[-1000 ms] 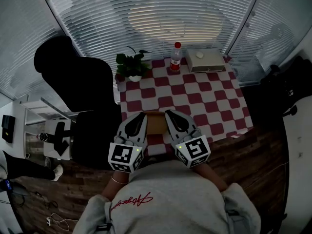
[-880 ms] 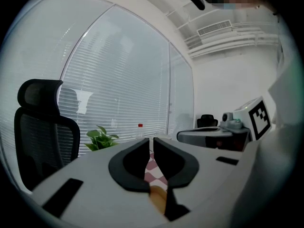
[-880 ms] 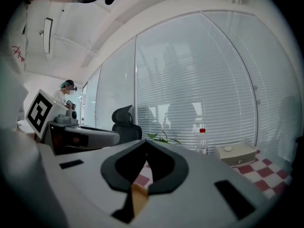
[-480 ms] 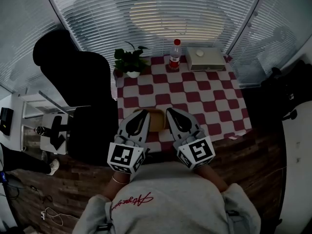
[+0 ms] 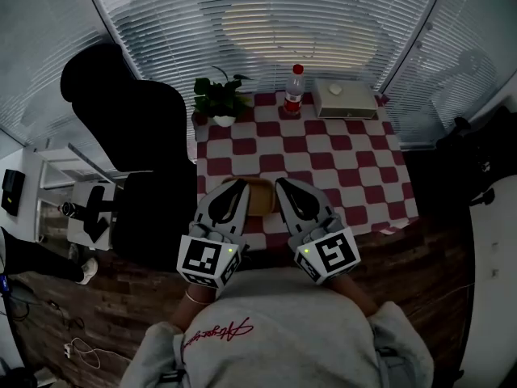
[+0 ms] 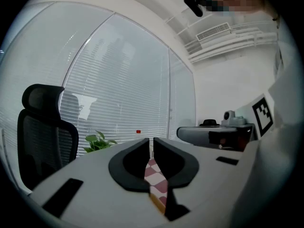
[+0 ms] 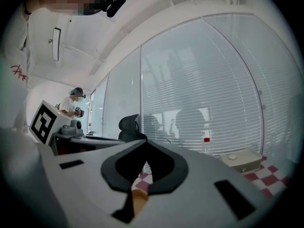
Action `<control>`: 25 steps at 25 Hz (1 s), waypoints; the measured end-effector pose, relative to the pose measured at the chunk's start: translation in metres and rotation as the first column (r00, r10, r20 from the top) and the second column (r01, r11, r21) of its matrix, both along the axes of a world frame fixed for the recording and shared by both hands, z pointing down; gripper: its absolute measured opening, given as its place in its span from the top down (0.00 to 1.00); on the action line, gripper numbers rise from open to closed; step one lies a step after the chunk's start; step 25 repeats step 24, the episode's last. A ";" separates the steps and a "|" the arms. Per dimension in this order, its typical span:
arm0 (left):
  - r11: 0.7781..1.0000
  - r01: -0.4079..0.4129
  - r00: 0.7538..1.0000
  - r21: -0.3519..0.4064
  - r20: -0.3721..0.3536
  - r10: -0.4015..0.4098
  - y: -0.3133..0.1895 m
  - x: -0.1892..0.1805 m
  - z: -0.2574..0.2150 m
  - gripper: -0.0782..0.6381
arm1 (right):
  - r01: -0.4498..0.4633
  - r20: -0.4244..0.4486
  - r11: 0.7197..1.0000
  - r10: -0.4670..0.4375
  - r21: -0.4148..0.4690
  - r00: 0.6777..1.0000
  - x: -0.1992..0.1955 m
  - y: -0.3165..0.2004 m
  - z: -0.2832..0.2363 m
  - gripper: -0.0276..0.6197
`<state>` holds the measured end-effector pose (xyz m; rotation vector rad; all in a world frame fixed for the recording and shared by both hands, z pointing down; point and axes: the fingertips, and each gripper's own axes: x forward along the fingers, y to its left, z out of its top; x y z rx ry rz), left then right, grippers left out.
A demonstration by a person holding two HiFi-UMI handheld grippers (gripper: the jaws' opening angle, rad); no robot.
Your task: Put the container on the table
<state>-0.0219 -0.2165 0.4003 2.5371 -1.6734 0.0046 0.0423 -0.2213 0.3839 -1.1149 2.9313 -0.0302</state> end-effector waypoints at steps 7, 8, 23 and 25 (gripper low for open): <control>1.000 -0.003 1.000 -0.001 0.003 0.003 -0.002 0.003 -0.003 0.84 | 0.004 0.018 1.000 -0.004 -0.011 1.000 0.002 -0.004 -0.002 0.94; 1.000 -0.004 1.000 0.000 0.002 0.004 -0.003 0.003 -0.003 0.84 | 0.002 0.023 1.000 -0.002 -0.013 1.000 0.002 -0.004 -0.003 0.94; 1.000 -0.005 1.000 0.012 -0.009 0.005 0.004 -0.008 -0.004 0.84 | -0.013 0.020 1.000 0.013 0.001 1.000 -0.005 0.001 -0.004 0.94; 1.000 -0.006 1.000 0.013 -0.010 0.006 0.005 -0.010 -0.004 0.84 | -0.014 0.017 1.000 0.014 0.001 1.000 -0.007 0.002 -0.003 0.94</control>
